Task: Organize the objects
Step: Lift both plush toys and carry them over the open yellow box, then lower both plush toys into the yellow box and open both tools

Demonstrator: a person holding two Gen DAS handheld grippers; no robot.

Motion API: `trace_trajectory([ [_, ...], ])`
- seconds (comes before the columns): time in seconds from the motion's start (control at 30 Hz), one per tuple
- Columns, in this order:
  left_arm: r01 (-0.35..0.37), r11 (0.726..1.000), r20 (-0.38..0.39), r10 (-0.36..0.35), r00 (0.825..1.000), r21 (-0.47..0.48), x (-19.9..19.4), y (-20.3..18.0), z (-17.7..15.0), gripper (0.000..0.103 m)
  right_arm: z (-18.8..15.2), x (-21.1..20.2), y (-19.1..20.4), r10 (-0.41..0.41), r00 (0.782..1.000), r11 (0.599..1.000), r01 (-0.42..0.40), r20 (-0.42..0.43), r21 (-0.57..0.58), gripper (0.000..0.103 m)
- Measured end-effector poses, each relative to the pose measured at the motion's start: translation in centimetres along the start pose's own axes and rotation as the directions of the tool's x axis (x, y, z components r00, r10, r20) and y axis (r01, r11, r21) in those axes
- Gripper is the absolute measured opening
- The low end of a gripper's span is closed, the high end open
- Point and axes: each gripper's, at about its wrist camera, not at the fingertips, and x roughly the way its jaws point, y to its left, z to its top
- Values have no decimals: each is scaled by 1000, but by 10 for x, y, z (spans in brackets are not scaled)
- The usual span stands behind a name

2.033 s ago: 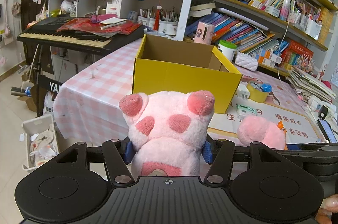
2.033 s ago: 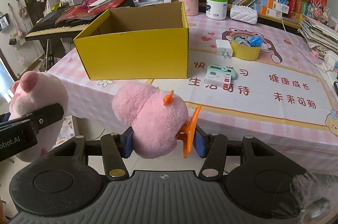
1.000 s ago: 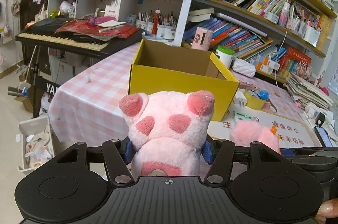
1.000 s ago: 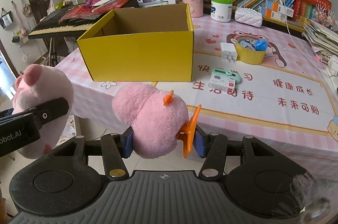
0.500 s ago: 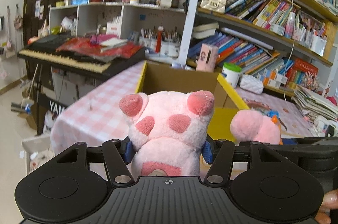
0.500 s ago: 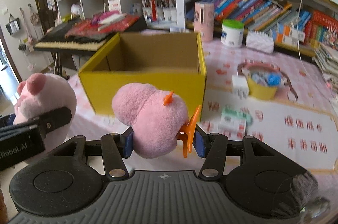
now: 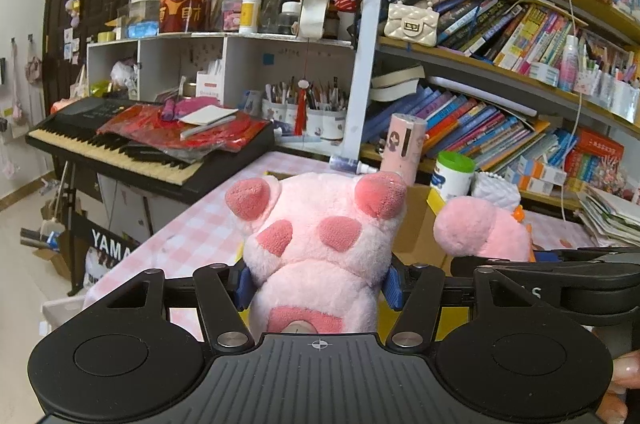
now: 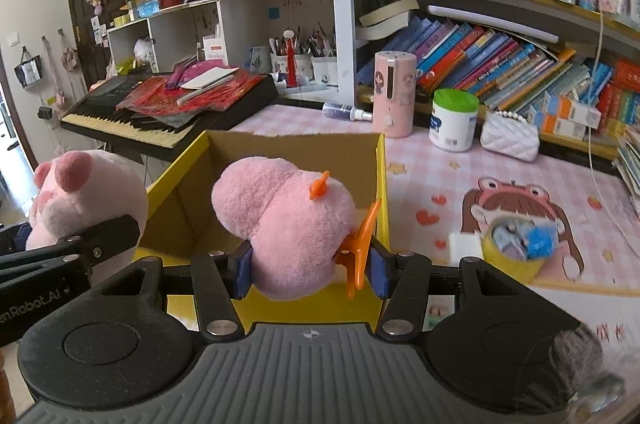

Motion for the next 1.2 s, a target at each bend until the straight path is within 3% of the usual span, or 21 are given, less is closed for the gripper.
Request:
trace_trajectory([
  [0.27,-39,999,-30,39,999,9,41,-9,11,58,12,55,-7,29,998,998,-32,-59,-50,51],
  [0.5,-76,997,-82,78,994,21,75,-15,10,58,5,95,-4,78,983,987,-100,-164,-127,52],
  [0.8,-110,993,-122,115,986,47,98,-20,9,58,3,114,2,108,982,952,-148,-157,-269,52],
  [1.0,-128,991,-188,134,973,43,115,-20,0,58,7,121,-5,146,975,926,-194,-166,-323,52],
  [1.2,-141,989,-196,146,970,42,123,-21,-4,59,11,128,-11,172,968,902,-230,-183,-366,52],
])
